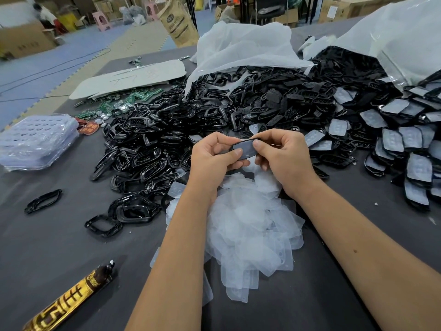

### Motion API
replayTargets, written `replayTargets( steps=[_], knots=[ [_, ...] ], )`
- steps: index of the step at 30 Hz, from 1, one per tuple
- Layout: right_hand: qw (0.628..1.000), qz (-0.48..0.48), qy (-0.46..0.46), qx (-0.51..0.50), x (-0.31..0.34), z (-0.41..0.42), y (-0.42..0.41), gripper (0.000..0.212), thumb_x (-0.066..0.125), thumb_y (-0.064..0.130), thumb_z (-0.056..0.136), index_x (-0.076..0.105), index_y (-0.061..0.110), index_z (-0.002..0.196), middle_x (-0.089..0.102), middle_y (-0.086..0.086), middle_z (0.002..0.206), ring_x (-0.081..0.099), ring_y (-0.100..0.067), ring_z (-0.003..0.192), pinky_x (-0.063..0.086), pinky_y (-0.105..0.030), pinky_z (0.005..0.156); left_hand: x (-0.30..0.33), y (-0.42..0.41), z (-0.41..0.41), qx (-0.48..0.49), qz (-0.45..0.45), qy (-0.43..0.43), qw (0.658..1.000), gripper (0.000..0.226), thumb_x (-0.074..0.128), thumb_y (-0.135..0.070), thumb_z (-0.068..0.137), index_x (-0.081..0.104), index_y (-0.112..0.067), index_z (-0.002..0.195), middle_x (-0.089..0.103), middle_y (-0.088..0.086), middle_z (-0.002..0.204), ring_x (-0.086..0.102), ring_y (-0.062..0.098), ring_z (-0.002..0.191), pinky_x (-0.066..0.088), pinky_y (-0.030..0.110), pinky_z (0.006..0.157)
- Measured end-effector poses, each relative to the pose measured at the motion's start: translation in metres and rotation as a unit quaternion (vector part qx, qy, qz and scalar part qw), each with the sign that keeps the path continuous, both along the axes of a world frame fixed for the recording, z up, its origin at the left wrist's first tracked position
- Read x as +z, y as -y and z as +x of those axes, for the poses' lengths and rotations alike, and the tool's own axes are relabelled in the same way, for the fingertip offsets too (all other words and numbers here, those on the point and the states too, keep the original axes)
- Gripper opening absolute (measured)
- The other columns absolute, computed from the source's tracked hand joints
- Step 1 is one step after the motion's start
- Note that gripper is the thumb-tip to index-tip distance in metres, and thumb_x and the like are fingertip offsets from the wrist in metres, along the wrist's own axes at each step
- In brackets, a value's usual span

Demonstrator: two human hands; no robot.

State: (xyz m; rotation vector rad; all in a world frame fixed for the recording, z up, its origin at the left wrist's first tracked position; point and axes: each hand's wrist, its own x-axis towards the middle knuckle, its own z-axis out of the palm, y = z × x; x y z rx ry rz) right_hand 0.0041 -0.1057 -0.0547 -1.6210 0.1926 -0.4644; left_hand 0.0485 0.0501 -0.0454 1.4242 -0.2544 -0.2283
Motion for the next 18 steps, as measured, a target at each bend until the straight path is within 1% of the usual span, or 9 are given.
replayTargets(
  steps=[2, 6, 8, 10, 12, 14, 16, 18],
  knots=[
    [1.000, -0.019, 0.005, -0.005, -0.0010, 0.0004, -0.0002, 0.013, 0.066, 0.001, 0.097, 0.075, 0.008, 0.092, 0.066, -0.001, 0.056, 0.059, -0.011, 0.047, 0.049, -0.022, 0.047, -0.0005, 0.0003, 0.0004, 0.001, -0.005, -0.009, 1.000, 0.022, 0.065, 0.014, 0.090, 0.069, -0.007, 0.090, 0.071, 0.006, 0.075, 0.076, 0.027, 0.068, 0.058, 0.021, 0.061],
    [0.993, -0.111, 0.022, -0.031, -0.0039, 0.0004, -0.0037, 0.009, 0.067, 0.010, 0.099, 0.075, 0.011, 0.093, 0.069, -0.003, 0.059, 0.065, -0.016, 0.046, 0.051, -0.027, 0.046, -0.0014, -0.0003, 0.0019, -0.001, -0.019, -0.018, 1.000, 0.019, 0.061, 0.013, 0.093, 0.068, -0.004, 0.094, 0.076, 0.005, 0.076, 0.075, 0.023, 0.066, 0.058, 0.021, 0.062],
    [0.990, -0.134, 0.021, -0.031, -0.0041, 0.0007, -0.0052, 0.010, 0.066, 0.014, 0.100, 0.074, 0.012, 0.094, 0.070, -0.003, 0.063, 0.066, -0.018, 0.046, 0.051, -0.029, 0.046, -0.0018, -0.0006, 0.0023, 0.005, -0.021, -0.018, 1.000, 0.018, 0.061, 0.013, 0.093, 0.068, -0.004, 0.095, 0.076, 0.006, 0.076, 0.075, 0.023, 0.065, 0.059, 0.022, 0.063],
    [0.990, -0.137, 0.019, -0.025, -0.0037, 0.0011, -0.0052, 0.011, 0.066, 0.018, 0.100, 0.073, 0.014, 0.093, 0.070, -0.003, 0.064, 0.067, -0.020, 0.047, 0.051, -0.030, 0.048, -0.0023, -0.0005, 0.0019, 0.011, -0.012, -0.009, 1.000, 0.017, 0.062, 0.012, 0.093, 0.068, -0.004, 0.095, 0.075, 0.005, 0.075, 0.075, 0.023, 0.066, 0.060, 0.023, 0.064],
    [0.988, -0.152, 0.021, -0.023, -0.0037, 0.0011, -0.0043, 0.008, 0.072, 0.022, 0.096, 0.074, 0.015, 0.092, 0.070, -0.004, 0.065, 0.067, -0.020, 0.051, 0.053, -0.030, 0.051, -0.0027, -0.0002, 0.0008, 0.011, -0.004, 0.001, 1.000, 0.017, 0.063, 0.011, 0.093, 0.068, -0.005, 0.095, 0.075, 0.005, 0.076, 0.075, 0.024, 0.067, 0.061, 0.025, 0.066],
    [0.986, -0.160, 0.025, -0.028, -0.0044, 0.0011, -0.0037, 0.005, 0.076, 0.020, 0.092, 0.075, 0.015, 0.091, 0.071, -0.004, 0.067, 0.067, -0.017, 0.051, 0.053, -0.027, 0.054, -0.0026, 0.0000, 0.0000, 0.007, 0.000, 0.006, 1.000, 0.016, 0.064, 0.012, 0.093, 0.068, -0.003, 0.096, 0.075, 0.006, 0.078, 0.075, 0.025, 0.068, 0.060, 0.025, 0.066],
    [0.989, -0.144, 0.025, -0.025, -0.0053, 0.0016, -0.0029, 0.003, 0.076, 0.016, 0.092, 0.075, 0.015, 0.090, 0.072, -0.003, 0.066, 0.066, -0.014, 0.050, 0.053, -0.026, 0.055, -0.0027, 0.0003, -0.0003, 0.006, 0.004, 0.011, 1.000, 0.016, 0.065, 0.013, 0.092, 0.068, -0.002, 0.097, 0.074, 0.008, 0.078, 0.075, 0.024, 0.067, 0.059, 0.023, 0.064],
    [0.993, -0.117, 0.021, -0.014, -0.0055, 0.0023, -0.0023, 0.007, 0.073, 0.011, 0.094, 0.075, 0.015, 0.089, 0.071, -0.003, 0.063, 0.066, -0.017, 0.049, 0.051, -0.027, 0.051, -0.0027, 0.0006, -0.0005, 0.009, 0.007, 0.015, 1.000, 0.016, 0.066, 0.013, 0.091, 0.068, -0.002, 0.096, 0.073, 0.010, 0.078, 0.073, 0.023, 0.066, 0.059, 0.024, 0.064]
  ],
)
